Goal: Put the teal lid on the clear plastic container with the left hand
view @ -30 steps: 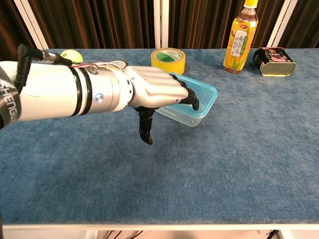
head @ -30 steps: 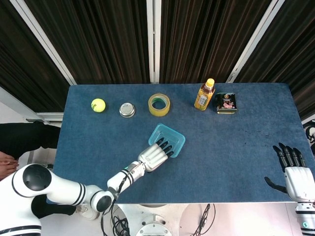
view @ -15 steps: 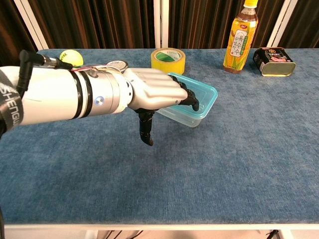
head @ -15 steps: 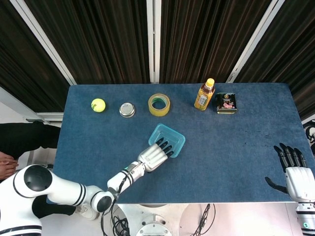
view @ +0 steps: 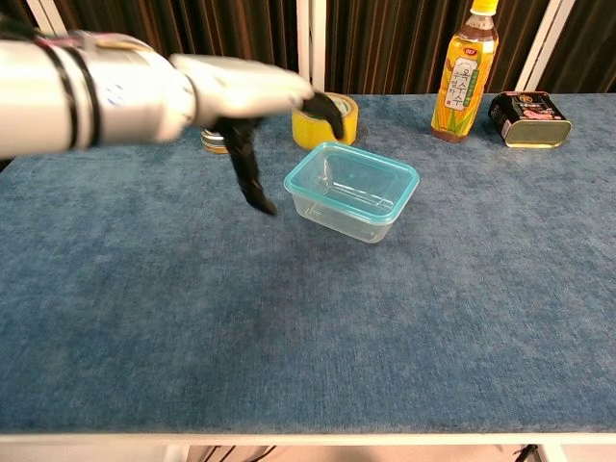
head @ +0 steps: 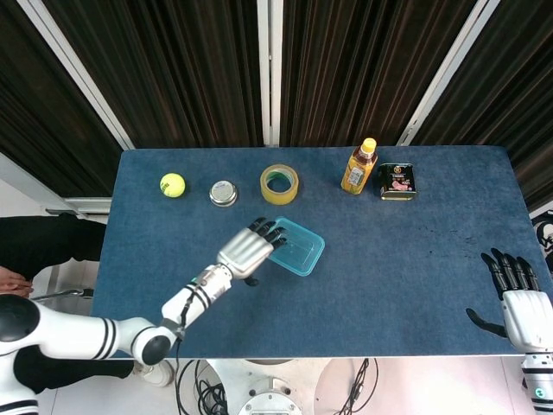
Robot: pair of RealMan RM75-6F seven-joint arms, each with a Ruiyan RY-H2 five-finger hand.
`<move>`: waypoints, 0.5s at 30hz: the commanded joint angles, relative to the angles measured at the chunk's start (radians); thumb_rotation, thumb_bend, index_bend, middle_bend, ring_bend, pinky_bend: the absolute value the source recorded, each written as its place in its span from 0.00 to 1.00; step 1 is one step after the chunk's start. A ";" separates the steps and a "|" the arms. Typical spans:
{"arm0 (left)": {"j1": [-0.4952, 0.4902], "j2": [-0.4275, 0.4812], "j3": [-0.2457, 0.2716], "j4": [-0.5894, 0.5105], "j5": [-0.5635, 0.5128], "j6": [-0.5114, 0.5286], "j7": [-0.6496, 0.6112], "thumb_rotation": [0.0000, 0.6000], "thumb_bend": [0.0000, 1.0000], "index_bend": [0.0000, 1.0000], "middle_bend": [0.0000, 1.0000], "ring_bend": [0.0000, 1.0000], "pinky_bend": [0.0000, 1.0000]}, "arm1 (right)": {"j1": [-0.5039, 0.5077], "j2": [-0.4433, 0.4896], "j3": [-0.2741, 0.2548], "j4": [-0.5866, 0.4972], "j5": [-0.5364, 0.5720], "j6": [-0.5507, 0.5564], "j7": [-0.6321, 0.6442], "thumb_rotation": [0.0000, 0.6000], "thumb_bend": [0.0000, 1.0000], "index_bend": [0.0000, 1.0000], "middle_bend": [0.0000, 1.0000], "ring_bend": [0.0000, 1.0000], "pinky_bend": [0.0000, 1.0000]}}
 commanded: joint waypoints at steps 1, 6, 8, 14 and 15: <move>0.120 0.092 0.000 -0.017 0.078 0.098 -0.115 1.00 0.03 0.18 0.07 0.00 0.00 | 0.018 0.014 0.005 0.007 0.000 -0.024 0.035 1.00 0.11 0.00 0.00 0.00 0.00; 0.269 0.151 0.066 0.010 0.185 0.235 -0.191 1.00 0.03 0.18 0.07 0.00 0.00 | 0.047 0.033 0.007 0.019 -0.006 -0.066 0.120 1.00 0.11 0.00 0.00 0.00 0.00; 0.339 0.159 0.096 0.036 0.243 0.308 -0.226 1.00 0.03 0.17 0.07 0.00 0.00 | 0.060 0.039 0.004 0.024 -0.019 -0.082 0.173 1.00 0.11 0.00 0.00 0.00 0.00; 0.546 0.137 0.169 0.144 0.357 0.511 -0.315 1.00 0.03 0.17 0.07 0.00 0.00 | 0.086 0.040 0.002 0.051 -0.043 -0.099 0.223 1.00 0.11 0.00 0.00 0.00 0.00; 0.574 0.132 0.179 0.164 0.370 0.530 -0.338 1.00 0.03 0.17 0.08 0.00 0.00 | 0.088 0.037 0.001 0.054 -0.045 -0.100 0.224 1.00 0.11 0.00 0.00 0.00 0.00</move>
